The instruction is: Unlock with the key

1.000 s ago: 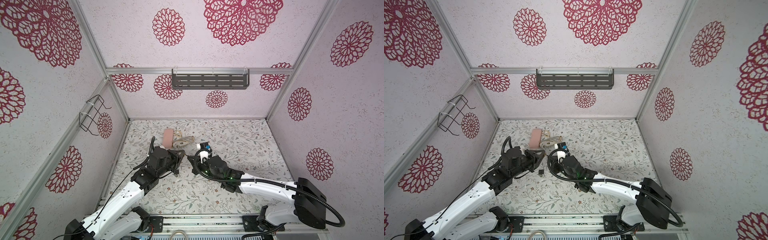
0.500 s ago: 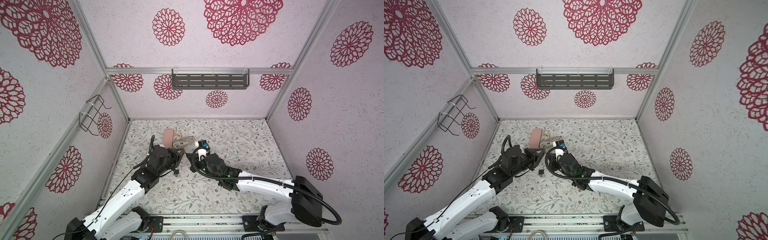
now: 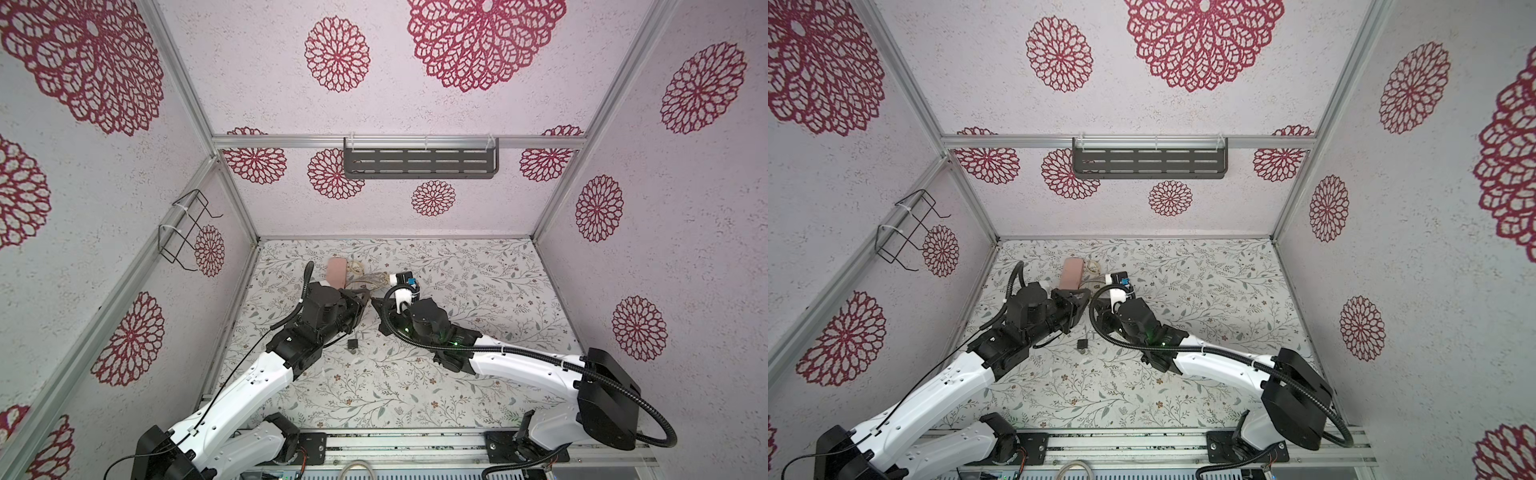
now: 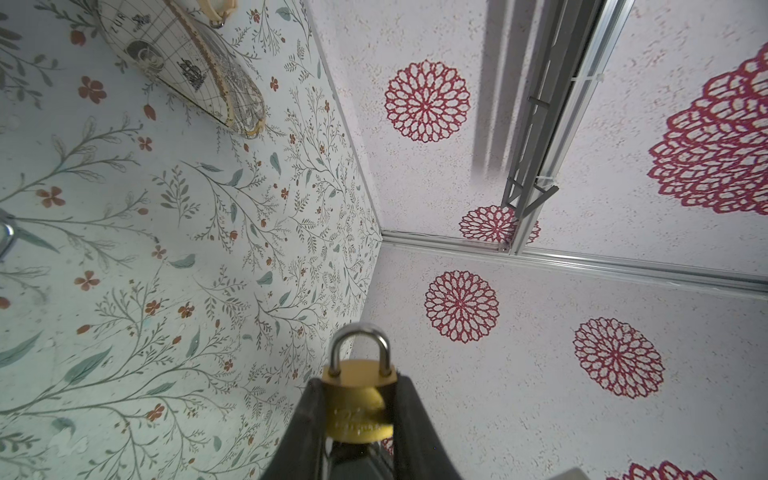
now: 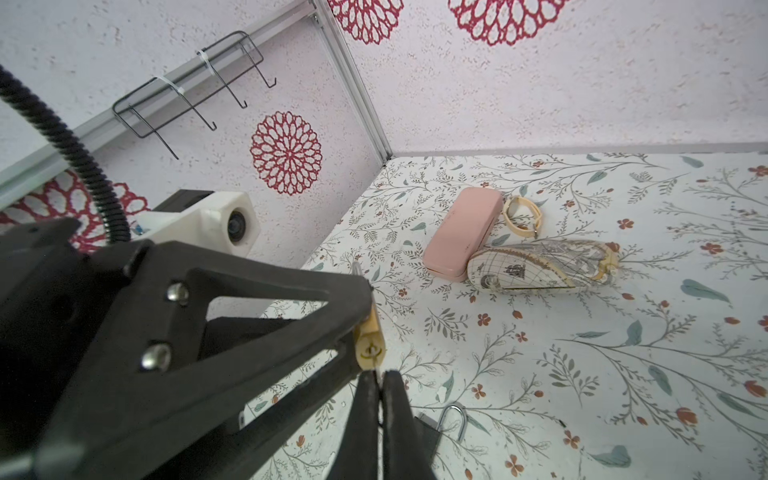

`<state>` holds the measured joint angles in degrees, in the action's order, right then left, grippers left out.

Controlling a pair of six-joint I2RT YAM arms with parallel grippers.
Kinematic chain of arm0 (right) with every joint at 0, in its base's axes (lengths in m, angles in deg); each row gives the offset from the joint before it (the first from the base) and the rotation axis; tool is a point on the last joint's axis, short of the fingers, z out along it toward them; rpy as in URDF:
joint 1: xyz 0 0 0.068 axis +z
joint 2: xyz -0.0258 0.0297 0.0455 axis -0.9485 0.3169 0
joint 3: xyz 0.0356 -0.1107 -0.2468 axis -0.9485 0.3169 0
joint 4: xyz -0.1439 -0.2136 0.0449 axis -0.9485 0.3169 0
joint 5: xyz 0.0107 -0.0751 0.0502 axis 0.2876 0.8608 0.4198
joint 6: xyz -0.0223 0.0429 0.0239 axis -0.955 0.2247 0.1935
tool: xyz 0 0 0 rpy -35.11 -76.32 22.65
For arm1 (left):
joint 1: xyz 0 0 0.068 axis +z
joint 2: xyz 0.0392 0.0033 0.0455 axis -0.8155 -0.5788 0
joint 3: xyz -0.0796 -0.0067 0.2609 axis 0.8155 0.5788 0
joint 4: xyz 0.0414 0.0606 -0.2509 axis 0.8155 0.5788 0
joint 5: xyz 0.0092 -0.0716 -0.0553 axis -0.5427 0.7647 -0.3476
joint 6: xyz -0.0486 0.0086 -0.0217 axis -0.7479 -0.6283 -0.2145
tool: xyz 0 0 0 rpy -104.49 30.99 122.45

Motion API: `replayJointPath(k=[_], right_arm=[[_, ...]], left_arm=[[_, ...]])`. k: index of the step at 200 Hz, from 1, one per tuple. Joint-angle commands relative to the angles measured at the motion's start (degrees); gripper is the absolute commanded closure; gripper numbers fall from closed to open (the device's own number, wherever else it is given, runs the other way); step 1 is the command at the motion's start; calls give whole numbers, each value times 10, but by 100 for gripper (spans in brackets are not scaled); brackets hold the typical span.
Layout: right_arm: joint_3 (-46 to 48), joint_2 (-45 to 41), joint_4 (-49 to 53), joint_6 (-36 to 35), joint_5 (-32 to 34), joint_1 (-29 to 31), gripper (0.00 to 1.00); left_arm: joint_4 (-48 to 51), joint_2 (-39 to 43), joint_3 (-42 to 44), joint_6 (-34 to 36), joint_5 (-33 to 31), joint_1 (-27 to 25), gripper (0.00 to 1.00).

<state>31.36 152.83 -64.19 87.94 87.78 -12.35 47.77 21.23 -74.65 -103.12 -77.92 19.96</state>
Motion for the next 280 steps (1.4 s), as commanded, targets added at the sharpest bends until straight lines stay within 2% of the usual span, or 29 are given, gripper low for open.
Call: replayJointPath(k=[1, 38, 72, 111, 155, 176, 229, 247, 280], right_arm=[[-10, -15, -86, 53, -58, -2, 100], [29, -32, -142, 188, -72, -18, 100], [51, -37, -188, 265, -92, -32, 100], [63, -43, -196, 300, -81, -35, 100], [77, -33, -263, 343, -85, -37, 100], [64, -29, -242, 325, -82, -36, 100], [82, -37, -169, 251, -28, -37, 100], [93, -49, -149, 218, -3, -37, 88], [116, -89, -107, 158, 42, -37, 62]], left_arm=[[-41, 0, 6, -3, 78, -38, 100], [-65, -13, 13, 5, 62, -38, 100], [-78, -19, 25, 7, 46, -38, 100], [-64, -17, 29, 20, 19, -38, 100], [-31, -18, 13, 46, -7, -38, 100], [-26, -18, 6, 54, -13, -38, 100], [15, -5, -18, 112, -53, -27, 100], [37, 0, -33, 153, -70, -20, 100], [104, 5, -71, 277, -110, -11, 100]])
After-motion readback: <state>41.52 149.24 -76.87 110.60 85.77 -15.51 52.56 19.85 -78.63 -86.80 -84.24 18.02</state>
